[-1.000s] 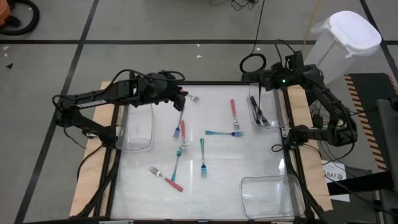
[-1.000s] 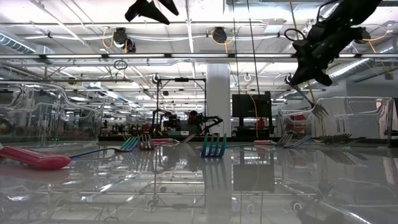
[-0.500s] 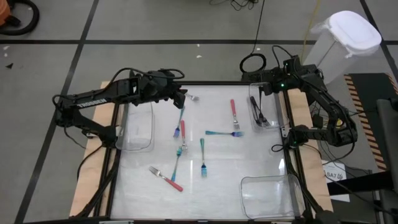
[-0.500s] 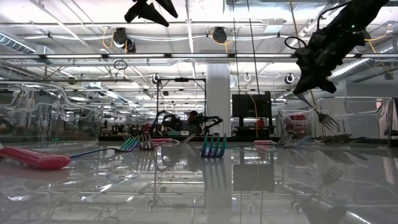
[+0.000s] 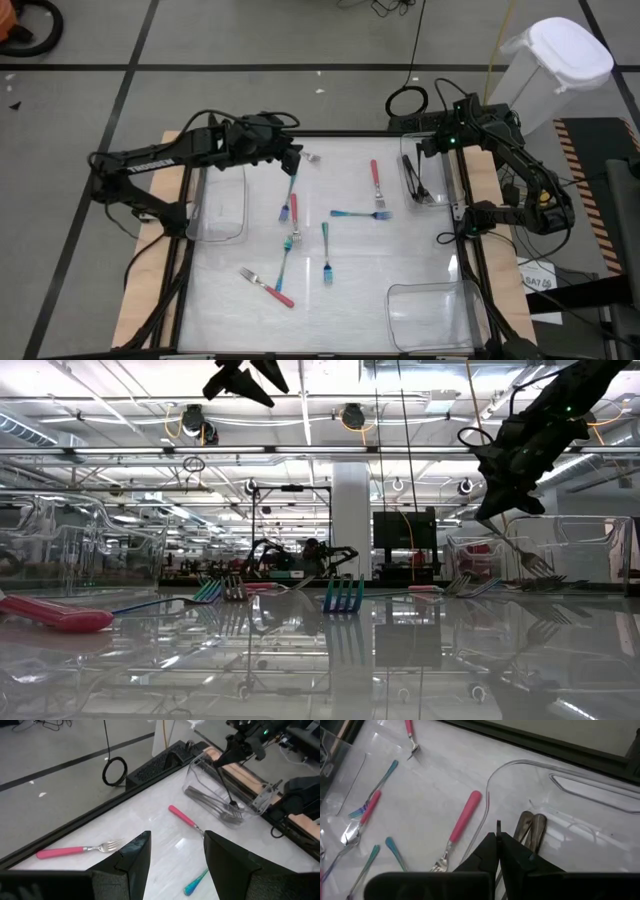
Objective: Sort silverware by color (type)
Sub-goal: Put the black fork into the top right transparent bin, then put the blue fork into the left transparent bin
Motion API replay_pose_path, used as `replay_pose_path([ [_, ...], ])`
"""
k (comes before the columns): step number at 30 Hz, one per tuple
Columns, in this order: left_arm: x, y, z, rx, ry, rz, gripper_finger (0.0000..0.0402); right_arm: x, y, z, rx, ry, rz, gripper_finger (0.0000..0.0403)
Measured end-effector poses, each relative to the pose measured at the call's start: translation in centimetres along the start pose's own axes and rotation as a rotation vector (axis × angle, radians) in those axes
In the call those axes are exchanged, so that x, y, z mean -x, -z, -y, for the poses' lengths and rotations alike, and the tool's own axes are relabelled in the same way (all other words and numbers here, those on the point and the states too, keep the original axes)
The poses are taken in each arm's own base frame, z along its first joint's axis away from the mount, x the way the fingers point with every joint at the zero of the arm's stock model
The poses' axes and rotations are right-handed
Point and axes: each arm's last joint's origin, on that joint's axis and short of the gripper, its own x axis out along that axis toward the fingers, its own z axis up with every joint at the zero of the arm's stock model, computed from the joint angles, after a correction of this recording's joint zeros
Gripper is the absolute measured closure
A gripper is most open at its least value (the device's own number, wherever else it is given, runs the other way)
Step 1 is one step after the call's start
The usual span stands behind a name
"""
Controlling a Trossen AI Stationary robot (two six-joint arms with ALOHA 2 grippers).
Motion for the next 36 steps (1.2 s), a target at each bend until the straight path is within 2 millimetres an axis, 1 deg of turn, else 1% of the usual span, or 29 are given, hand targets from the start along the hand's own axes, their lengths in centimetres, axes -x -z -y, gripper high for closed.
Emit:
replay_pose_path([
  [7,-0.01,0.03,0.02,0.001,0.000,-0.001,0.0218,0.00,-0.01,0.01,0.001,0.004,0.000,0.0391],
  [13,-0.04,0.04,0.02,-0.002,0.000,-0.002,0.0218,-0.14,0.06,0.02,0.005,0.071,-0.012,0.0361],
  [21,-0.04,0.04,0.02,-0.003,0.000,-0.002,0.0218,-0.15,0.06,0.00,0.007,0.072,-0.012,0.0330],
  [30,-0.04,0.04,0.02,-0.003,0.000,-0.002,0.0218,-0.15,0.06,0.01,0.002,0.073,-0.012,0.0319],
  [33,-0.04,0.04,0.02,-0.003,0.000,-0.002,0.0218,-0.15,0.06,-0.01,-0.025,0.068,-0.011,0.0319],
  [36,-0.04,0.04,0.02,-0.003,0.000,-0.002,0.0218,-0.15,0.05,-0.19,-0.064,0.014,-0.009,0.0319],
])
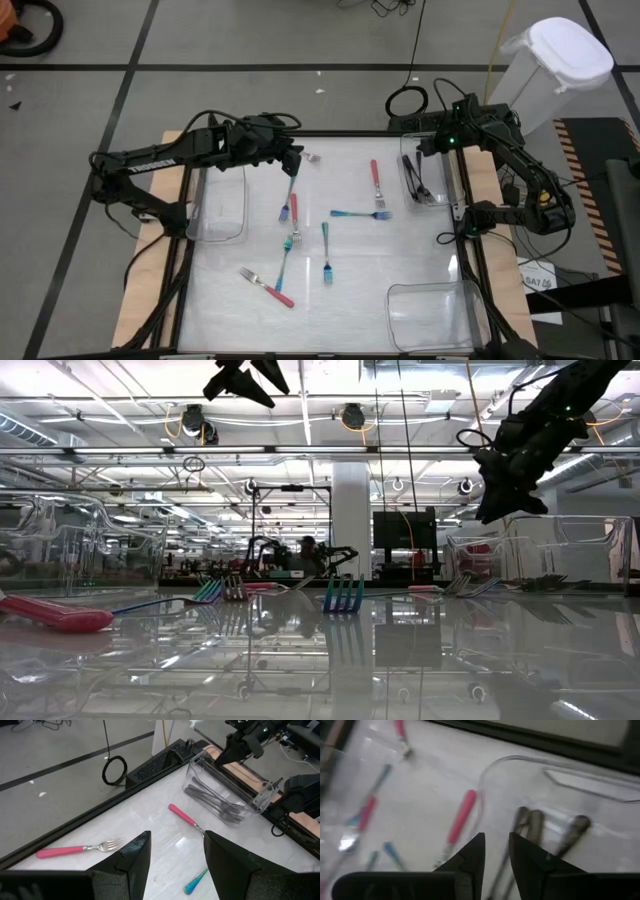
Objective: Sort silverware by color (type)
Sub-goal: Put the blue fork into the left transparent bin
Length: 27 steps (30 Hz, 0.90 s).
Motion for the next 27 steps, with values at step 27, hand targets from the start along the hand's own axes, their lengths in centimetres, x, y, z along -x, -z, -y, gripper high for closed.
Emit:
replay_pose_path([
  [27,0.0,0.0,0.1,0.028,0.003,-0.001,0.0218,4.5,3.3,-10.2,0.032,-0.397,0.097,0.0319],
])
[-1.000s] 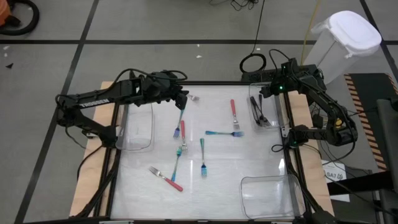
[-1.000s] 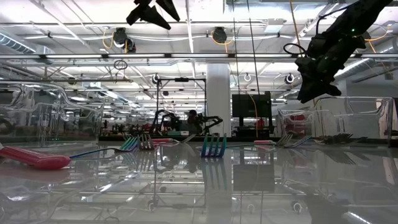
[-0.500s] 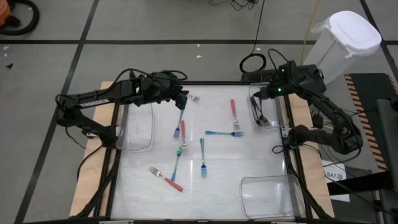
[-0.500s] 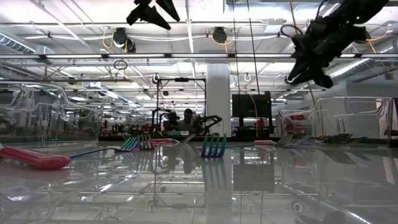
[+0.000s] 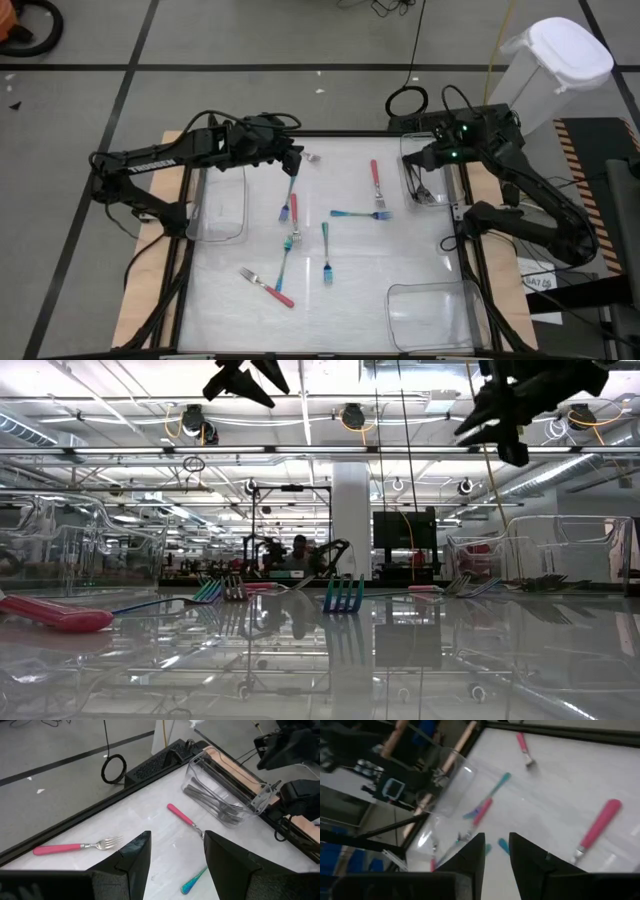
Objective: Sort silverware by color (type)
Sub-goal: Put the blue fork into the left transparent bin
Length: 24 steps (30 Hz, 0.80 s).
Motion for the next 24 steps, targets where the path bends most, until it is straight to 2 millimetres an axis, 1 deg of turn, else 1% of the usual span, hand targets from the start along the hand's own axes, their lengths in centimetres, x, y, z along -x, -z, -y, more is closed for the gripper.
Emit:
replay_pose_path([
  [7,0.1,0.2,0.4,0.000,0.015,-0.005,0.0218,-0.2,-0.1,-2.5,0.075,-0.061,0.027,0.0319],
  [14,0.4,0.6,1.1,-0.010,0.040,-0.014,0.0218,-0.8,-1.0,-5.3,0.223,-0.039,-0.006,0.0319],
  [19,0.6,0.8,1.5,-0.017,0.053,-0.018,0.0218,-2.4,-1.4,-6.5,0.329,0.008,-0.106,0.0319],
  [24,0.7,1.1,1.9,-0.010,0.067,-0.024,0.0218,-5.2,-0.9,-6.6,0.393,0.053,-0.259,0.0319],
])
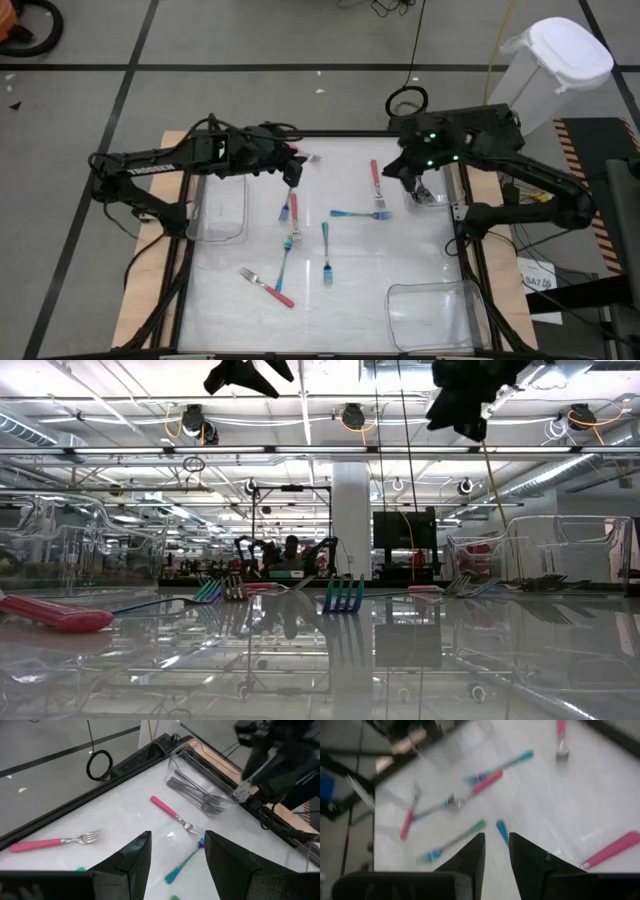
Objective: Sort silverware by color (type)
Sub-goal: Put the blue fork into the left transparent bin
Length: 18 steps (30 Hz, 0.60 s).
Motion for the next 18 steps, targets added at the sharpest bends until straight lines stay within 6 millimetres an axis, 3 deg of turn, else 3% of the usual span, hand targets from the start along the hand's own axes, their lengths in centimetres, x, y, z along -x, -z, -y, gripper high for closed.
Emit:
replay_pose_path([
  [9,0.3,0.5,0.7,0.000,0.023,-0.011,0.0218,-5.3,0.5,-0.3,0.046,0.050,-0.183,0.0319],
  [18,0.3,0.7,0.8,-0.014,0.017,-0.022,0.0218,-9.4,1.5,-0.1,0.228,0.029,-0.351,0.0317],
])
